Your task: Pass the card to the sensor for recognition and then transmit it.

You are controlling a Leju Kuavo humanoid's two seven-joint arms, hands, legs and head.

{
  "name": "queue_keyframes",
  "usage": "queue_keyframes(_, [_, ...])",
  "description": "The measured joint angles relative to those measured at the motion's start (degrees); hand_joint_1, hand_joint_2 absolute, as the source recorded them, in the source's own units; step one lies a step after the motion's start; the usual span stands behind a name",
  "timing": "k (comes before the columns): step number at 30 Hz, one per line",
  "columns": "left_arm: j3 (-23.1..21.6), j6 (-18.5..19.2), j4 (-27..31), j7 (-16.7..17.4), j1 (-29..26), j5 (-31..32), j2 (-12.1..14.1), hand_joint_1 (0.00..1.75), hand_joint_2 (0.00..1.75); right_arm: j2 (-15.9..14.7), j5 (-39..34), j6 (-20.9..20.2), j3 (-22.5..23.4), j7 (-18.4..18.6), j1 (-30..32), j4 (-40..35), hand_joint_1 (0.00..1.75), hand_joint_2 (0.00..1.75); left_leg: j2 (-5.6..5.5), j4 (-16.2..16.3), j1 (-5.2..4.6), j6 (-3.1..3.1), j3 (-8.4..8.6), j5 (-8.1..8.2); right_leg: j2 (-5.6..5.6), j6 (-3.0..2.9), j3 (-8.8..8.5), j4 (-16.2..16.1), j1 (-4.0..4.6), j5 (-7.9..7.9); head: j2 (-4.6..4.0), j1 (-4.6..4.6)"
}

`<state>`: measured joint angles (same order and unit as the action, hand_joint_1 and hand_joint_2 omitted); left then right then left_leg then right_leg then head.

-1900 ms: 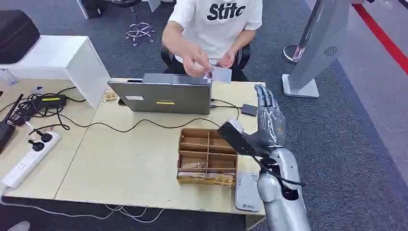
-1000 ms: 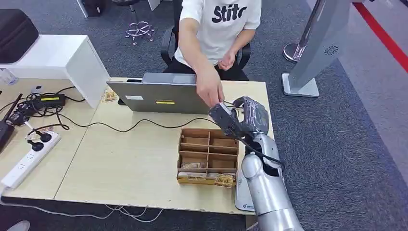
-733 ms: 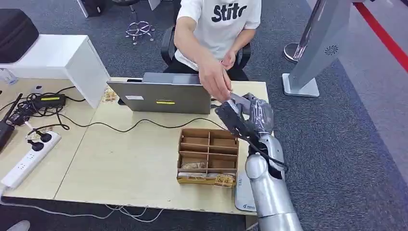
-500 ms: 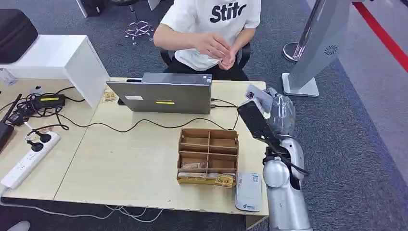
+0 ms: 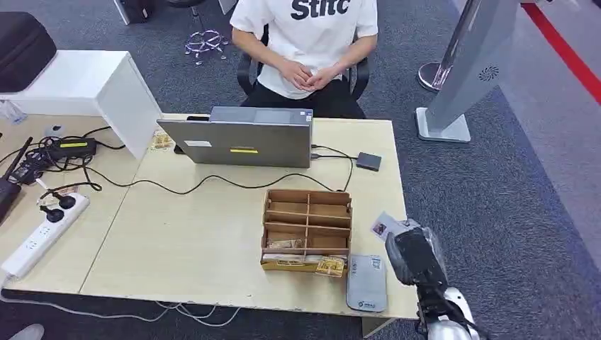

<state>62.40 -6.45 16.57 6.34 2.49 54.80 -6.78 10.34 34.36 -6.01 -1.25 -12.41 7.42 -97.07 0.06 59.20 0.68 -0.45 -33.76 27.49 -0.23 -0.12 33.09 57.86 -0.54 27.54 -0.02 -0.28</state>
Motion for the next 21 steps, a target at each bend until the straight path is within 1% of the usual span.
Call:
queue_keyframes(2, [0.5,0.0,0.3,0.0,0.1,0.4,0.0,0.0,1.75,-1.2,1.0,-1.0,-0.3,0.4,0.6,1.2,1.75,1.75,0.02,0.0,0.0,0.0,0.02,0.0,0.02,0.0,0.0,0.0,0.0,-0.01,-0.02,0.0])
queue_keyframes(5, [1.2,0.0,0.5,-0.2,0.1,0.9,0.0,0.0,1.75,-3.1,1.9,-1.2,-2.1,0.7,1.0,3.2,1.75,1.75,0.0,0.0,-0.01,0.01,0.02,0.0,0.01,0.01,-0.02,0.0,0.0,-0.01,0.0,0.0])
queue_keyframes(10, [1.9,0.0,0.6,-0.2,0.1,1.0,0.0,0.0,1.75,-4.5,2.1,-1.1,-3.4,0.8,1.0,4.9,1.75,1.75,0.0,0.0,-0.01,0.0,0.04,-0.01,0.01,0.0,-0.03,0.0,0.0,-0.01,0.0,0.0])
queue_keyframes(12, [1.9,0.1,0.6,-0.2,0.1,1.4,0.0,0.0,1.75,-5.0,2.7,-1.1,-4.0,1.4,1.0,5.3,1.75,1.75,0.0,0.0,0.0,0.0,0.04,-0.01,0.01,0.0,-0.03,0.0,0.0,-0.01,0.0,0.0])
queue_keyframes(14, [2.1,0.1,0.6,-0.2,0.2,1.8,0.0,0.0,1.75,-5.7,5.6,-0.4,-5.3,3.0,1.0,5.9,1.75,1.75,0.0,0.0,0.0,0.0,0.03,-0.01,0.01,0.0,-0.03,0.0,0.0,-0.01,0.0,0.0])
queue_keyframes(18, [2.3,0.1,0.6,-0.2,0.3,2.4,0.0,0.0,1.75,-6.4,12.9,2.5,-8.4,6.5,0.4,7.8,1.75,1.75,0.0,0.0,0.0,0.0,0.03,-0.01,0.01,0.0,-0.03,0.0,0.0,-0.01,0.0,0.0])
queue_keyframes(21, [2.5,0.1,0.6,-0.2,0.6,3.0,0.0,0.0,1.75,-6.8,16.9,3.1,-11.1,8.7,-0.8,9.9,1.75,1.75,0.01,0.0,0.0,0.0,0.04,-0.01,0.01,0.0,-0.03,0.0,0.0,-0.01,0.0,0.0])
